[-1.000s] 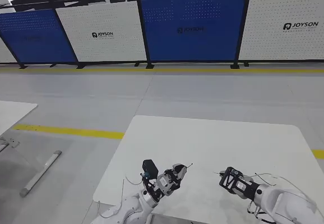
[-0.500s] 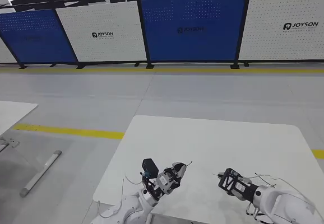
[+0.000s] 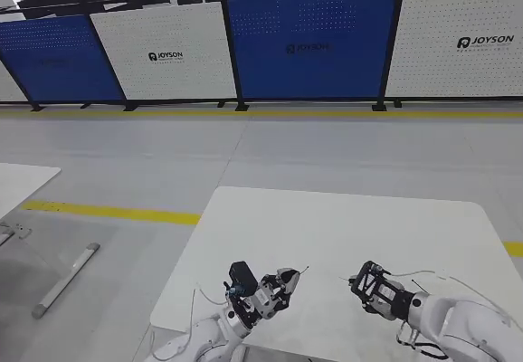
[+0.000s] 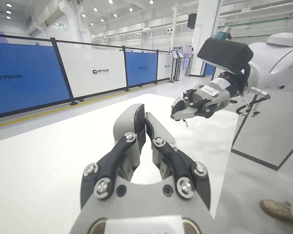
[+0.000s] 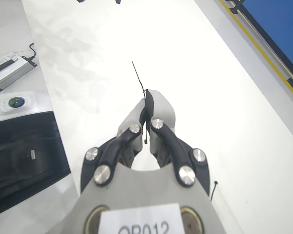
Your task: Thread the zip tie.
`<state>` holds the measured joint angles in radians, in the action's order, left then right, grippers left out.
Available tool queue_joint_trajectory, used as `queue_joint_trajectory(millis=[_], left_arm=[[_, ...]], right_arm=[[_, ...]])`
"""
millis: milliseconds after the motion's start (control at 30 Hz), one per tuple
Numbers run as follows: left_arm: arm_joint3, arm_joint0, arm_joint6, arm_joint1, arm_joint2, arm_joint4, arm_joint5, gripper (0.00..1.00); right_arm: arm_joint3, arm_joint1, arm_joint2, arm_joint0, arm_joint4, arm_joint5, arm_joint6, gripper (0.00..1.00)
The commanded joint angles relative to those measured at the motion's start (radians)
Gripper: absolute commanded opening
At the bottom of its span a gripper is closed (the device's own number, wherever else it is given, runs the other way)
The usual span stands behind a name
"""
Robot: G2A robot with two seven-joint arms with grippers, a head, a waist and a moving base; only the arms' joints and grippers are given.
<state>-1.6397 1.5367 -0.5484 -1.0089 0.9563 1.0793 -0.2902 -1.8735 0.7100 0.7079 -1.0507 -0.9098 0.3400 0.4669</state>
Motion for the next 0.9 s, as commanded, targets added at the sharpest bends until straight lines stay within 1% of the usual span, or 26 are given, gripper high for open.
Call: queue_joint_trajectory(millis=[0, 100, 167, 300, 400, 500, 867], left_arm=[[0.000, 0.000, 0.000, 0.000, 0.000, 0.000, 0.000, 0.00], [0.000, 0.000, 0.000, 0.000, 0.000, 0.000, 0.000, 0.00], [-0.004, -0.005, 0.015, -0.001, -0.002, 0.007, 0.004, 0.00], [-0.009, -0.007, 0.028, -0.001, 0.003, 0.024, -0.007, 0.00], [-0.017, 0.001, 0.032, 0.002, 0.017, 0.035, -0.009, 0.00], [-0.023, 0.009, 0.048, 0.005, 0.031, 0.046, -0.022, 0.00], [-0.023, 0.009, 0.051, 0.006, 0.032, 0.049, -0.023, 0.00]], right_arm=[[0.000, 0.000, 0.000, 0.000, 0.000, 0.000, 0.000, 0.00], [-0.003, 0.001, -0.007, -0.009, 0.001, 0.000, 0.004, 0.00], [-0.024, 0.001, -0.017, -0.004, 0.017, 0.000, 0.044, 0.00], [-0.066, -0.004, -0.030, 0.040, 0.087, 0.000, 0.159, 0.00], [-0.071, -0.008, -0.021, 0.073, 0.138, 0.000, 0.239, 0.00], [-0.077, -0.010, -0.023, 0.097, 0.228, 0.000, 0.307, 0.00], [-0.077, -0.010, -0.023, 0.097, 0.228, 0.000, 0.307, 0.00]])
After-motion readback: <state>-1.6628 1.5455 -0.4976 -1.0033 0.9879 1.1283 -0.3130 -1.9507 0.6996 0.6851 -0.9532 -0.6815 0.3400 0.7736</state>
